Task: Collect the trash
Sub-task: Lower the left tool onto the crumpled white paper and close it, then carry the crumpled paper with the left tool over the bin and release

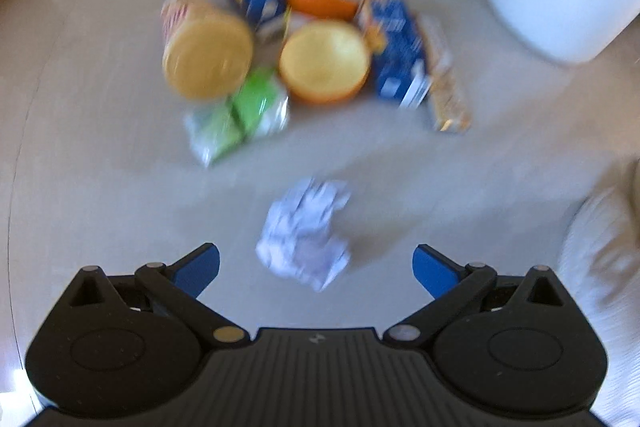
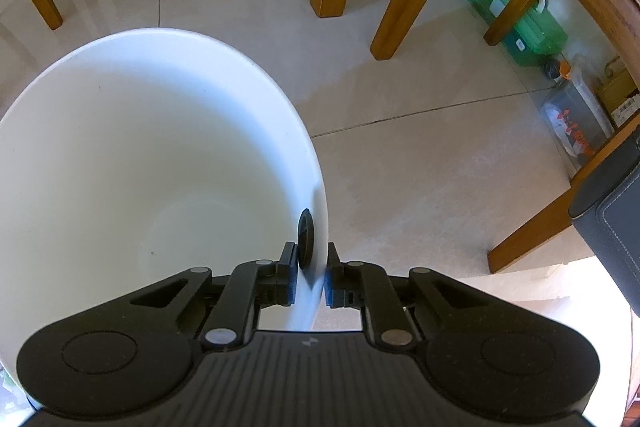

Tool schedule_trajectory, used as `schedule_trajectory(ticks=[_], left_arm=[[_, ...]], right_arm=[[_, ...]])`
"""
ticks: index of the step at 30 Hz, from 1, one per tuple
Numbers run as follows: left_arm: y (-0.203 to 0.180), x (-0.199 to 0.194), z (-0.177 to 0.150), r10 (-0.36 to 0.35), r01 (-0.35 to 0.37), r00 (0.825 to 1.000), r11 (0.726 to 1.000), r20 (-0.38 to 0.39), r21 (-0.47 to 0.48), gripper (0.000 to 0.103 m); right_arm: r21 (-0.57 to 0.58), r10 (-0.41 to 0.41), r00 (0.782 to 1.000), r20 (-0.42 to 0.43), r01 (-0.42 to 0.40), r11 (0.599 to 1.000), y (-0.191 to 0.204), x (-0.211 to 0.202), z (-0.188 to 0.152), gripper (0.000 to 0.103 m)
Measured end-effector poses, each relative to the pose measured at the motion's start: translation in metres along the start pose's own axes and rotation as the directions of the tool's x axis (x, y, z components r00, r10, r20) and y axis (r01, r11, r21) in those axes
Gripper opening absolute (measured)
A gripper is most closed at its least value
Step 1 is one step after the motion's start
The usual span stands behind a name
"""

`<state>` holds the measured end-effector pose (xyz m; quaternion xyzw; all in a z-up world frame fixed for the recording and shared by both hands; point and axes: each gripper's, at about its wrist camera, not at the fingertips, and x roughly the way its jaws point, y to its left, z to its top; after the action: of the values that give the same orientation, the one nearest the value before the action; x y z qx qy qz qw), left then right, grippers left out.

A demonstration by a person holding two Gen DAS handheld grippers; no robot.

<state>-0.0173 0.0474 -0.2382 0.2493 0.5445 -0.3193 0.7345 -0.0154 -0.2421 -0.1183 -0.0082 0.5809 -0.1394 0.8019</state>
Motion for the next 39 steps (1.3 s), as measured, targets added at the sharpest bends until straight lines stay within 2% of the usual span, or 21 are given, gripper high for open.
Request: schedule_trajectory(ticks=[4, 6, 9, 11, 16, 20, 25, 30, 35, 39], left_arm=[[0.005, 0.024, -0.008, 0.002, -0.002, 0.999, 1.000, -0.044, 0.011, 0.097], [0.006, 0.031, -0.006, -0.004, 0.005, 0.999, 1.000, -0.039, 0.012, 0.091], [0.009, 0.041, 0.001, -0.020, 0.020, 0.999, 1.000, -0.039, -0.001, 0.090], [0.009, 0.048, 0.006, -0.015, 0.015, 0.999, 1.000, -0.047, -0.004, 0.086], [0.005, 0.059, 0.015, -0.016, 0.016, 0.998, 1.000, -0.060, 0.002, 0.070], [0.003, 0.058, 0.015, -0.036, 0.035, 0.997, 0.999, -0.062, -0.012, 0.063], [0.000, 0.054, 0.016, -0.046, 0.048, 0.996, 0.999, -0.071, 0.018, 0.045], [0.000, 0.046, 0.023, -0.068, 0.070, 0.994, 0.997, -0.086, 0.012, 0.045], [-0.006, 0.024, 0.036, -0.097, 0.105, 0.990, 0.992, -0.104, 0.070, 0.045], [-0.012, -0.002, 0.047, -0.136, 0.145, 0.987, 0.983, -0.086, 0.115, 0.045]], right_arm=[[-0.011, -0.009, 1.000, 0.004, 0.009, 1.000, 0.002, 0.000, 0.000, 0.016], [-0.013, -0.010, 1.000, 0.006, 0.010, 1.000, 0.003, 0.000, 0.000, 0.016], [-0.017, -0.008, 1.000, 0.008, 0.008, 1.000, 0.002, 0.000, -0.001, 0.016], [-0.021, -0.009, 1.000, 0.007, 0.009, 1.000, 0.002, 0.000, -0.001, 0.016], [-0.022, -0.009, 1.000, 0.007, 0.009, 1.000, 0.003, 0.000, 0.000, 0.016], [-0.025, -0.009, 1.000, 0.006, 0.009, 1.000, 0.004, 0.001, 0.001, 0.016], [-0.027, -0.009, 1.000, 0.007, 0.009, 1.000, 0.004, 0.000, -0.001, 0.016], [-0.034, -0.009, 1.000, 0.009, 0.009, 0.999, 0.005, 0.001, -0.001, 0.016], [-0.038, -0.006, 1.000, 0.005, 0.006, 0.999, 0.005, 0.002, -0.001, 0.016], [-0.028, 0.009, 1.000, -0.001, -0.009, 1.000, 0.001, 0.003, 0.002, 0.015]])
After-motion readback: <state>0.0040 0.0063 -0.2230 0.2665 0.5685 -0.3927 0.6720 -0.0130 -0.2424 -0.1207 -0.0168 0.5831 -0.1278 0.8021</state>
